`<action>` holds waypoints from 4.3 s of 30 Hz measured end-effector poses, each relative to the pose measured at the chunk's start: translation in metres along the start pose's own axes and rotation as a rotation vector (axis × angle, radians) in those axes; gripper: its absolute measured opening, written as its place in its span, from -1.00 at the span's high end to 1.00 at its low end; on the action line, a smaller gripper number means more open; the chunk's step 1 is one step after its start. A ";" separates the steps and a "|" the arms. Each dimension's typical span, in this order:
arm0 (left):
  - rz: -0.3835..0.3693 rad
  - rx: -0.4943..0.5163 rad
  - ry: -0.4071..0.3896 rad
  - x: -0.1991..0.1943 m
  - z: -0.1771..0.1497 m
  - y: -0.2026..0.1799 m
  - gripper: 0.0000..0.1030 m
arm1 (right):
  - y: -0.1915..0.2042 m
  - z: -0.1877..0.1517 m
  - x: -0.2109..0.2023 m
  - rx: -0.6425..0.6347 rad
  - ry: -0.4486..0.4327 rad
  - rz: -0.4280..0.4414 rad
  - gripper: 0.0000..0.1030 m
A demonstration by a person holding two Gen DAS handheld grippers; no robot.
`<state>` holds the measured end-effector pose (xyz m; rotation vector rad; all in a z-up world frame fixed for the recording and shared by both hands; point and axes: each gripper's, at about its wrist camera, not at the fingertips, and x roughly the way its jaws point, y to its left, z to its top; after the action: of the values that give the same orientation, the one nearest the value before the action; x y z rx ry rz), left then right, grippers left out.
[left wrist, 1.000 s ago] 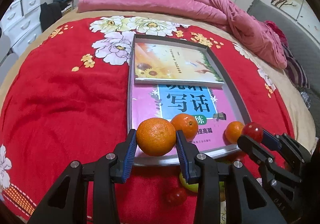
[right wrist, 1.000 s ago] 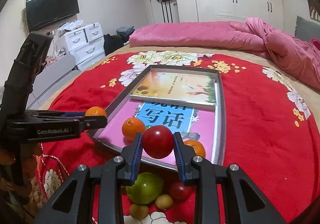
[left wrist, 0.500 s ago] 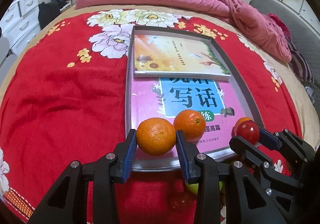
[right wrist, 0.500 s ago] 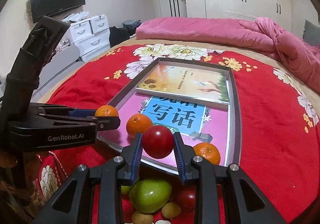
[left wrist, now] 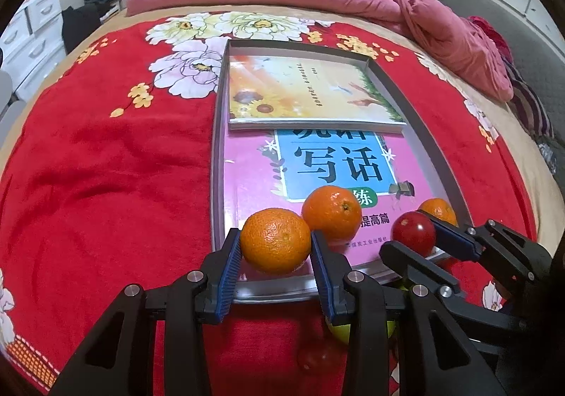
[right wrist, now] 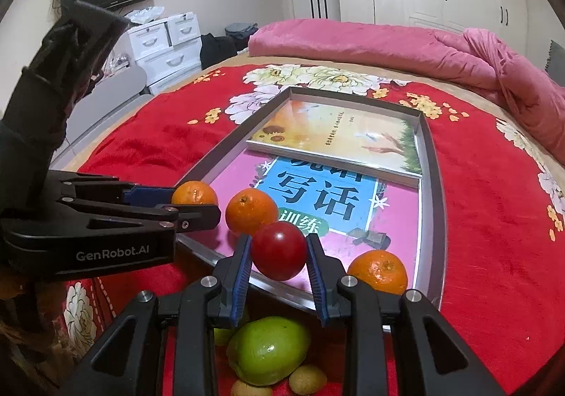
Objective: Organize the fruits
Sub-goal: 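Lower the tomato onto the book and open the right gripper while the left lowers the orange, then open the left gripper to release the orange on the tray, then pull both open tools back from the tray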
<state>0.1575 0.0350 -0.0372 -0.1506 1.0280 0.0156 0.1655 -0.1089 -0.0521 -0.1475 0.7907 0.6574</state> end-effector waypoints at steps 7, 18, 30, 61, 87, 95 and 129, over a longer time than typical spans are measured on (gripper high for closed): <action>-0.010 0.014 0.028 0.006 -0.002 -0.004 0.22 | -0.002 -0.002 0.007 0.000 0.024 -0.007 0.40; -0.011 0.022 0.048 0.009 -0.003 -0.005 0.22 | -0.007 -0.003 0.009 0.023 0.039 -0.009 0.40; -0.027 0.011 0.047 0.009 -0.002 -0.003 0.22 | -0.009 -0.004 0.007 0.041 0.037 0.010 0.38; -0.047 0.000 0.053 0.006 -0.003 0.000 0.20 | -0.008 -0.004 -0.023 0.023 -0.045 -0.020 -0.07; -0.108 -0.066 0.011 -0.025 -0.004 0.006 -0.45 | -0.013 -0.007 -0.041 0.048 -0.090 -0.063 -0.45; -0.126 -0.092 -0.009 -0.033 -0.002 0.011 -0.45 | -0.016 -0.006 -0.044 0.065 -0.104 -0.066 -0.55; -0.135 -0.063 -0.071 -0.060 -0.004 0.013 -0.46 | -0.044 -0.005 -0.069 0.153 -0.162 -0.154 -0.77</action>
<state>0.1222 0.0508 0.0103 -0.2746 0.9448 -0.0694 0.1532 -0.1796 -0.0125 -0.0146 0.6630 0.4545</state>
